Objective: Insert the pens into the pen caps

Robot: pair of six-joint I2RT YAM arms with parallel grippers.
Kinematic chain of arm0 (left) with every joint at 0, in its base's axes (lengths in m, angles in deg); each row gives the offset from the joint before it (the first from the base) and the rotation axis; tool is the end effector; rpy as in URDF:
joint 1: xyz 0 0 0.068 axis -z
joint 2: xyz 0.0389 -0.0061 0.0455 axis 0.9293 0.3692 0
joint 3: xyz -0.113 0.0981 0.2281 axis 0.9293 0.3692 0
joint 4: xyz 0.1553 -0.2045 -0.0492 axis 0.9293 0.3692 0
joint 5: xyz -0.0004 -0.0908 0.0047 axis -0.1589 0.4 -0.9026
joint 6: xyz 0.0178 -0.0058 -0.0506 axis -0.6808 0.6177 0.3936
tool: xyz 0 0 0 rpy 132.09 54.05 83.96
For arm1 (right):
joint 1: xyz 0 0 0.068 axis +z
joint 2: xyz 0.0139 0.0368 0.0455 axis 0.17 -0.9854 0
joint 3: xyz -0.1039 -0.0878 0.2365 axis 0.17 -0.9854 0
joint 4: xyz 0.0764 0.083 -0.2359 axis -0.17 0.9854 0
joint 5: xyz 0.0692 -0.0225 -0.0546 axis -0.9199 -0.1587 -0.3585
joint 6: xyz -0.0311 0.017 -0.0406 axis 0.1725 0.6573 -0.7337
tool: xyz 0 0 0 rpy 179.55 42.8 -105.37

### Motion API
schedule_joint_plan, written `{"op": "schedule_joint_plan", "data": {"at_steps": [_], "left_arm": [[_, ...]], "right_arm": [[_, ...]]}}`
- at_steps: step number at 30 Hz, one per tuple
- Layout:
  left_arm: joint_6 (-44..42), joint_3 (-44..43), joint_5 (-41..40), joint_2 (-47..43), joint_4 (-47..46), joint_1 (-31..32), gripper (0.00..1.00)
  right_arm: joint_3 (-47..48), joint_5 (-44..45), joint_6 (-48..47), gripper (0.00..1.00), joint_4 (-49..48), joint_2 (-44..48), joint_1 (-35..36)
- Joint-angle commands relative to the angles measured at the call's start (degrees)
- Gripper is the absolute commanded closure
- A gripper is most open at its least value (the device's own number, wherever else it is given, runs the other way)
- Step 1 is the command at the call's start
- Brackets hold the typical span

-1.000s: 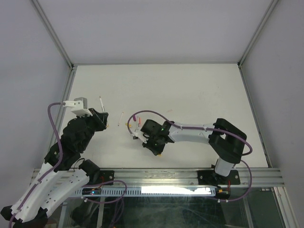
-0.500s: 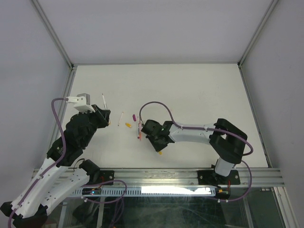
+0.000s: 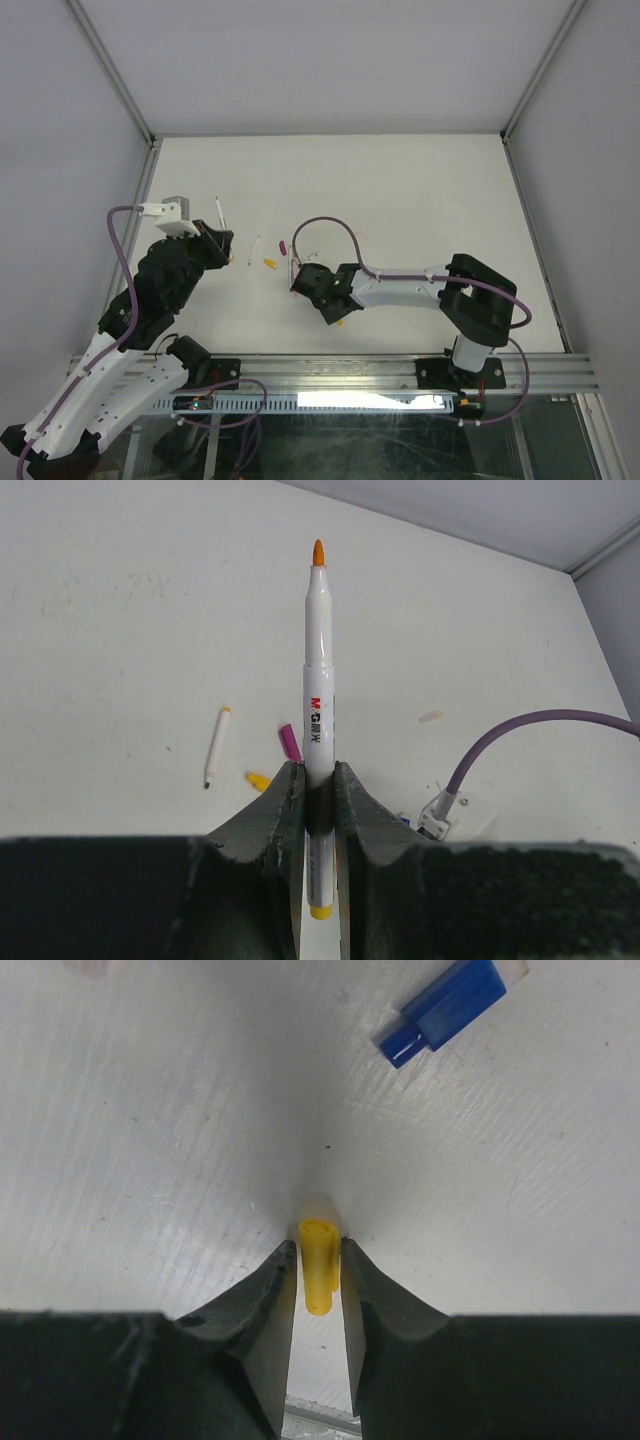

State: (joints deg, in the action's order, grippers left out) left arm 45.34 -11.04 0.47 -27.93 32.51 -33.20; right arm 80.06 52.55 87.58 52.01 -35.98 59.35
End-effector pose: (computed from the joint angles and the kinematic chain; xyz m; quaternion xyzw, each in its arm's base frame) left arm 0.1062 -0.0574 0.3353 -0.0677 0.8032 -0.1567 0.5708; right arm 0.1211 0.2930 0.1608 -0.3175 0.9333 0.0053 0.1677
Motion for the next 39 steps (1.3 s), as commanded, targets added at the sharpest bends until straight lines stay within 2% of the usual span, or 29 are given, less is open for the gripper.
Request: {"op": "schedule_joint_plan", "data": {"at_steps": [1,11,17,23,29,39], "left_arm": [[1.0,-2.5,1.8,-0.5,-2.9,-0.5,1.00],[2.7,-2.5,1.0,-0.6,-2.2,-0.5,1.00],[4.2,-2.6,1.7,-0.4,-2.2,-0.6,0.99],[4.2,-3.3,6.3,2.5,-2.3,-0.5,1.00],[1.5,-3.6,11.7,6.3,-4.6,-0.5,1.00],[1.8,-1.9,19.6,12.3,-11.1,-0.4,1.00]], "right_arm": [[-5.7,-2.7,2.2,0.73,3.0,-4.9,0.8],[-7.4,-4.8,3.2,1.00,-0.3,-2.7,0.8],[-8.6,-5.5,4.6,1.00,-4.9,2.0,0.7],[-11.6,-6.2,5.9,1.00,-12.7,11.7,0.1],[-14.4,-3.2,9.0,1.00,-18.6,21.8,-1.7],[-21.1,2.0,13.4,1.00,-28.4,33.3,-2.6]]}}
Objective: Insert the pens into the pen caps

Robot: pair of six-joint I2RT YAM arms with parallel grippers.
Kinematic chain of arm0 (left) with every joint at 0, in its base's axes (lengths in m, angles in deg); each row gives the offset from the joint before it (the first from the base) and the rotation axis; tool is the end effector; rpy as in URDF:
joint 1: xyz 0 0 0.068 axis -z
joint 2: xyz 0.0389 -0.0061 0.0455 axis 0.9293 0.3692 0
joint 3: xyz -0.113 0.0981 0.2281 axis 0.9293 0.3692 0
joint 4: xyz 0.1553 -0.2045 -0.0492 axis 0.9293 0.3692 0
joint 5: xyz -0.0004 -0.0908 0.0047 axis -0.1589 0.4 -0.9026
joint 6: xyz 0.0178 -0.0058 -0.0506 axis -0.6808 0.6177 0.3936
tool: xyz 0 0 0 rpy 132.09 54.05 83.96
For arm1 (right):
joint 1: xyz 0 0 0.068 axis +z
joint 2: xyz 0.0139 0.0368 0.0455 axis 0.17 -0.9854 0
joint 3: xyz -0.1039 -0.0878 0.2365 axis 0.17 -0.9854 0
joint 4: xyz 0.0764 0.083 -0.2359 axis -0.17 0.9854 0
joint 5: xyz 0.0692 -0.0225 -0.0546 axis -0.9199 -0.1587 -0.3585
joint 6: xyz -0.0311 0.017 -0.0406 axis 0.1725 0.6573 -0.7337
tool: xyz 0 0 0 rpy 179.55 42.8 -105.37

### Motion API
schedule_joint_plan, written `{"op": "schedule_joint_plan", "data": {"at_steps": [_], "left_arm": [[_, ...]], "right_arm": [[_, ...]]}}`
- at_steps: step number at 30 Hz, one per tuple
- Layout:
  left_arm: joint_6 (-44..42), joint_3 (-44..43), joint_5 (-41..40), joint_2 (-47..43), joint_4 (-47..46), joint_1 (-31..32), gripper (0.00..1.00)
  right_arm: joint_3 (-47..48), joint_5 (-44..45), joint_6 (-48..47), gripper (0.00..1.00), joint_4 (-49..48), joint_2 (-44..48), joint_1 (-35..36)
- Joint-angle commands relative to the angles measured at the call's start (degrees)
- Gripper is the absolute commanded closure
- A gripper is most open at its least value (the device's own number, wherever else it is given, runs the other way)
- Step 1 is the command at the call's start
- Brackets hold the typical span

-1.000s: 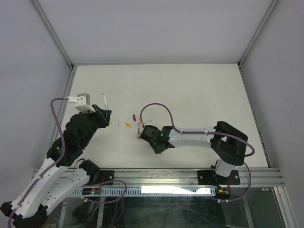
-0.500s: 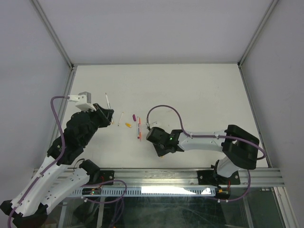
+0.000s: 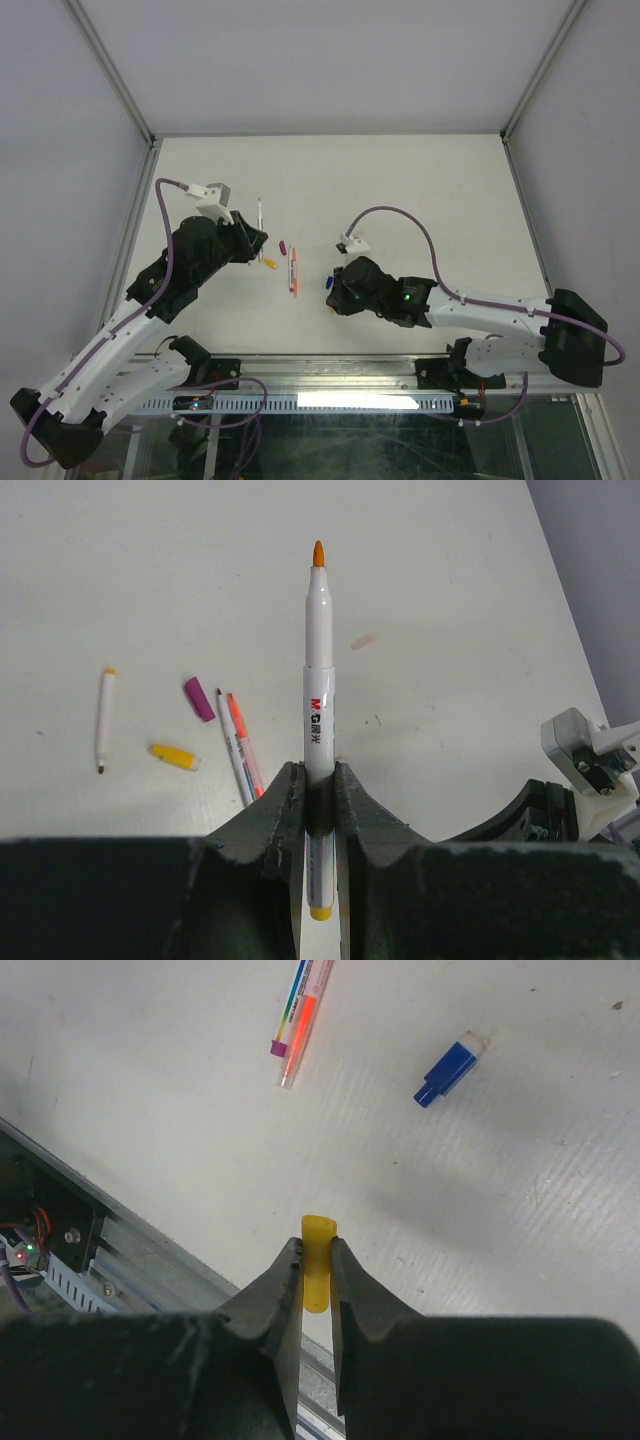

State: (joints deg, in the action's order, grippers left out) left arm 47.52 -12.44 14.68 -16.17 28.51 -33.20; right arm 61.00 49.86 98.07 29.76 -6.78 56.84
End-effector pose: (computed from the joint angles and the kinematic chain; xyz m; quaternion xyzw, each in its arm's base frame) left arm 0.1409 -0.0921 0.3240 -0.0062 0.8436 -0.2303 0.4851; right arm 0.1069 0.2291 0.2204 -0.1700 0.9025 0.2534 0.3039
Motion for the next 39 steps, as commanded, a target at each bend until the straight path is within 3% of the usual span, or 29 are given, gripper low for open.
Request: {"op": "schedule_joint_plan", "data": {"at_steps": [1,6,15,24,32,39], "left_arm": [[0.0,-0.1,5.8,0.9,-7.7,-0.3,1.00],[1.8,2.8,8.5,1.3,-11.5,0.6,1.00],[2.7,6.7,10.6,3.0,-18.0,6.2,1.00],[-2.1,10.4,17.1,0.6,-25.3,7.6,1.00],[-4.8,12.2,27.5,-0.5,-32.2,7.6,1.00],[-4.6,11.3,35.5,-0.4,-35.8,7.6,1.00]], "right_arm": [[-2.4,6.4,3.1,1.00,-5.8,5.2,-0.3],[-3.2,12.5,7.7,1.00,-1.4,9.2,-0.7],[-8.5,16.9,8.5,1.00,-9.1,21.8,-0.9],[-7.5,15.0,4.0,1.00,-9.1,21.8,-0.9],[-7.5,18.2,0.7,1.00,-26.1,25.8,-1.0],[-1.3,21.7,-3.5,1.00,-41.1,21.8,-1.1]]}}
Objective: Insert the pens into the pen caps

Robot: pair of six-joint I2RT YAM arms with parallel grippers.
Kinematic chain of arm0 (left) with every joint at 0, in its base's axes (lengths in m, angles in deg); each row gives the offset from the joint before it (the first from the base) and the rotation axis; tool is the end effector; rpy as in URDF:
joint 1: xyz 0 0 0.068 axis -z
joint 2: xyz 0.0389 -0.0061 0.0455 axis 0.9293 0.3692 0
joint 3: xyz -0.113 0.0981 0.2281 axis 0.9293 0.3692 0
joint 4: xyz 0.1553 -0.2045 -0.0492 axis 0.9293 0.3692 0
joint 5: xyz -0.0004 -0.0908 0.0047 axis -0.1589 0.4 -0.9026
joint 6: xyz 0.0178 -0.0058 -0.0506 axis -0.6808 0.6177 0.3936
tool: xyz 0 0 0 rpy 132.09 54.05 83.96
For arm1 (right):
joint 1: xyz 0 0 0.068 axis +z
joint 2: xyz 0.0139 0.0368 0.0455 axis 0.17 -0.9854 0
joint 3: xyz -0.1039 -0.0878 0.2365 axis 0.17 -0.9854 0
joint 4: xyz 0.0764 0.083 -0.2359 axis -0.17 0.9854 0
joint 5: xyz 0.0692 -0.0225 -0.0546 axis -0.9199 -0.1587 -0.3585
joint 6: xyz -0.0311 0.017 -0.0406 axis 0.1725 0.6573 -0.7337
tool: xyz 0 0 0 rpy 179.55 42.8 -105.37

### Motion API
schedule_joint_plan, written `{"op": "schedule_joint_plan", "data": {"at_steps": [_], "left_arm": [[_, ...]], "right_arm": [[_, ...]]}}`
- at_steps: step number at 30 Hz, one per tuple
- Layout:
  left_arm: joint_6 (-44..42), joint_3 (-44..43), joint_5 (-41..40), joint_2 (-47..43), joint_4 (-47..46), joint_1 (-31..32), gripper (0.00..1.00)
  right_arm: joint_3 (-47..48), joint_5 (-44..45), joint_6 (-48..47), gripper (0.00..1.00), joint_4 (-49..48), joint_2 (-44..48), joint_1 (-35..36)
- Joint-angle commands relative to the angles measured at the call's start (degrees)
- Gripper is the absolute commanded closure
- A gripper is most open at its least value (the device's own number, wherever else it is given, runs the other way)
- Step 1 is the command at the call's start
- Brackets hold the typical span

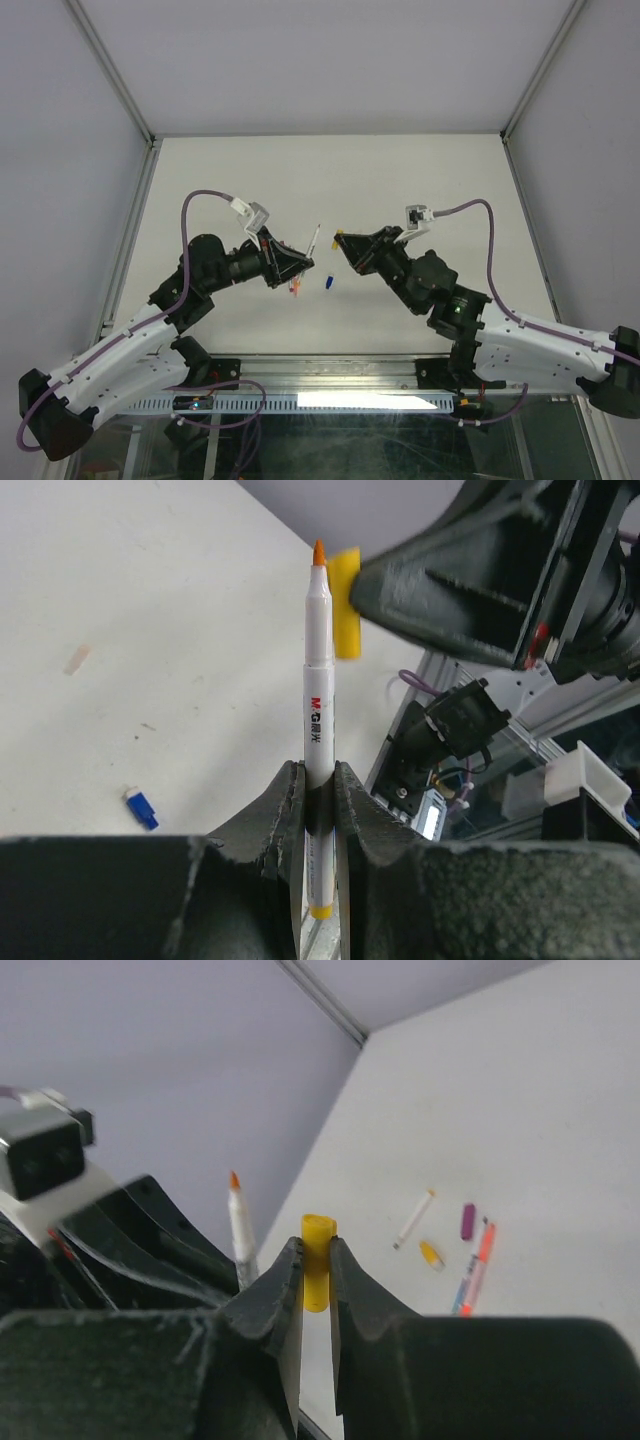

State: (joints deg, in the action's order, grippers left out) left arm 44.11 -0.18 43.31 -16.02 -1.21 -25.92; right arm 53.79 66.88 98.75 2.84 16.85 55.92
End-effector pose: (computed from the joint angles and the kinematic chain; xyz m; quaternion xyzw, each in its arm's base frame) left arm 0.1302 -0.1350 0.3027 0.2111 0.7223 -0.4716 0.4596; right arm 0.0965 0.1721 0.3098 0.0217 0.7132 0.4387 0.5463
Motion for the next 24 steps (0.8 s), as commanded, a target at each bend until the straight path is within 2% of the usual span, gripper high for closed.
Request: {"op": "schedule_joint_plan", "data": {"at_steps": [1,11,24], "left_arm": [[-1.4,-1.2,7.5,-0.7,-6.1,0.3,1.00],[-1.1,-1.3,10.5,-2.6,-6.1,0.4,1.00],[-0.7,-0.9,10.7,-3.1,-6.7,0.3,1.00]], "right_arm": [[6.5,6.5,-6.8,1.00,-15.7,-2.4,-0.2],[11.0,4.6,-6.4,1.00,-17.1,-4.9,-1.1],[10.8,1.2,-4.8,1.00,-15.0,-5.9,-1.1]]}}
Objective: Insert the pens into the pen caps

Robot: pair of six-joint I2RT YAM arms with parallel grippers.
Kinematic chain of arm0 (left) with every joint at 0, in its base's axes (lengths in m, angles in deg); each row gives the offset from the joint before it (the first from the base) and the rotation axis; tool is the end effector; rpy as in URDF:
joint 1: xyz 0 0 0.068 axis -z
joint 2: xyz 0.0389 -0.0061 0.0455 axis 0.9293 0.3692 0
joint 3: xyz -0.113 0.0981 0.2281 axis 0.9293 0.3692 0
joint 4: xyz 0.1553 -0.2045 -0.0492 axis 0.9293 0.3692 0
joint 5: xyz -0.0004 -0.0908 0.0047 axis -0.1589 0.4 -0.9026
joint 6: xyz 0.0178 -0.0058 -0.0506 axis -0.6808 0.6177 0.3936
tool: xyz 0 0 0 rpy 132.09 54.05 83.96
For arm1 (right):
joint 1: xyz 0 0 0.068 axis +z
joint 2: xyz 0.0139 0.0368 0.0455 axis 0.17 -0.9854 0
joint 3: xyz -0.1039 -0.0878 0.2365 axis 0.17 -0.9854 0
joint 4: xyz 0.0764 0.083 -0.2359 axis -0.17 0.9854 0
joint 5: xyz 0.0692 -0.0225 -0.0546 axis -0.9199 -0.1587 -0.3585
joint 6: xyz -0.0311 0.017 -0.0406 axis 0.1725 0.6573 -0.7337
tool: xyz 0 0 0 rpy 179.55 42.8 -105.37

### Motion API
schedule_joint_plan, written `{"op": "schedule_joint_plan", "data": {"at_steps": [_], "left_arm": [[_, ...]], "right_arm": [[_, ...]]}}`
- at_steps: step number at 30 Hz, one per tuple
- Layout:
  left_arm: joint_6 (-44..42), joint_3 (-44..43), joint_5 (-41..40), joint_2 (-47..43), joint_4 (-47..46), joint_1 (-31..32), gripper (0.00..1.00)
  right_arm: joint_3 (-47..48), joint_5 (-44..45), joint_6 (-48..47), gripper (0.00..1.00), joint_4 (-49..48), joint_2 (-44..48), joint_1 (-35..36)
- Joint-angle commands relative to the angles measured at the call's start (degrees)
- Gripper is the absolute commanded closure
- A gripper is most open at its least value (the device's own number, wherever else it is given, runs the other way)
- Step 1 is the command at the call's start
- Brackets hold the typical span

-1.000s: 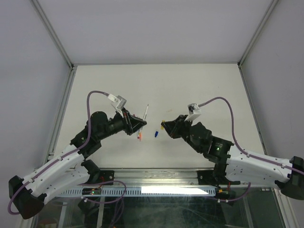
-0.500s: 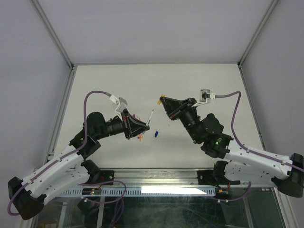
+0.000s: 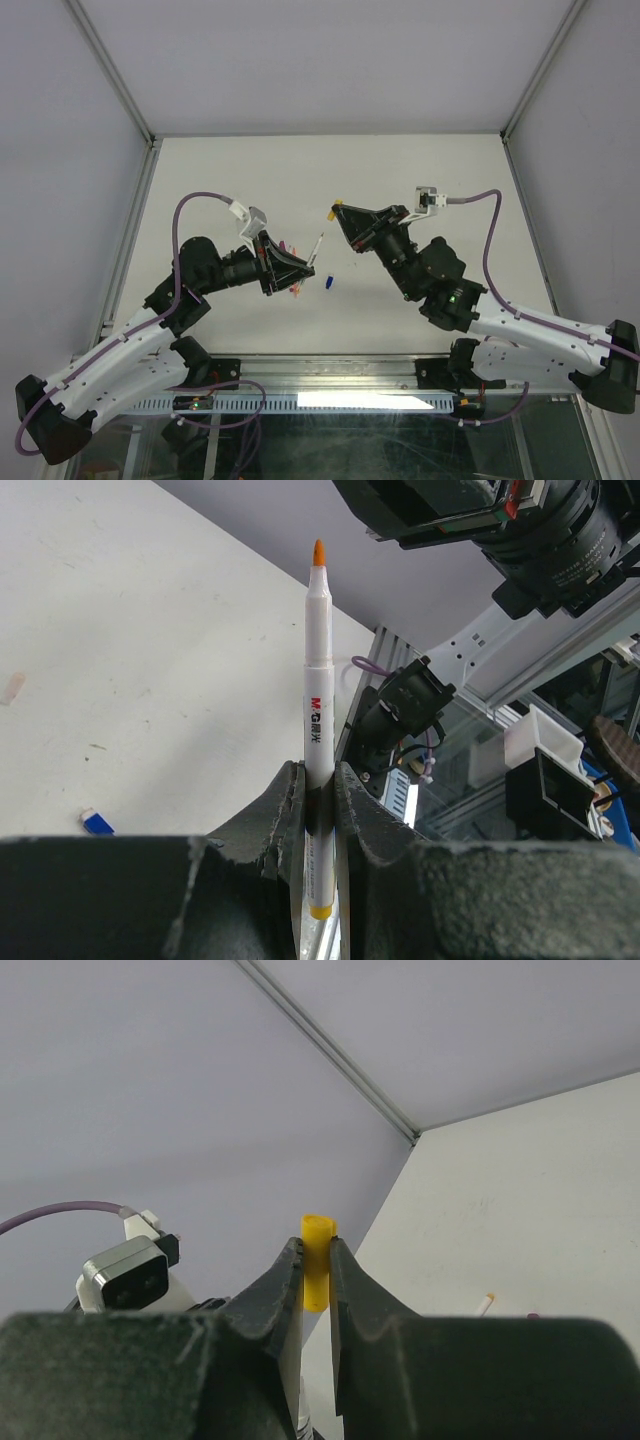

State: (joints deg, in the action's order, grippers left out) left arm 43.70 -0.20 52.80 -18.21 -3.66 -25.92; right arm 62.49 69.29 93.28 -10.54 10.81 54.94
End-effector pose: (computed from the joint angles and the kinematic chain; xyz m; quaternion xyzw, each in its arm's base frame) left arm 0.1196 -0.1326 0.3138 0.2681 0.6740 -0.5249 0.4454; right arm 0.1076 0.1848 0.3685 0.0579 0.6221 0.4817 0.6146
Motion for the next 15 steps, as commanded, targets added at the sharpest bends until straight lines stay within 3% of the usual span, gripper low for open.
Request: {"op": "schedule_joint_plan", "data": {"at_steps": [1,15], "left_arm": [[-0.2,-0.9,1.2,-1.0,-4.2,0.3,1.00],[0.3,-0.8,0.4,-0.2,-5.1,0.3,1.00]], "right_arm": [[2.1,-1.3,0.7,1.00,-1.5,0.1,-0.2],[1.0,-4.3,1.8,1.00,-1.0,0.5,-0.2]]}}
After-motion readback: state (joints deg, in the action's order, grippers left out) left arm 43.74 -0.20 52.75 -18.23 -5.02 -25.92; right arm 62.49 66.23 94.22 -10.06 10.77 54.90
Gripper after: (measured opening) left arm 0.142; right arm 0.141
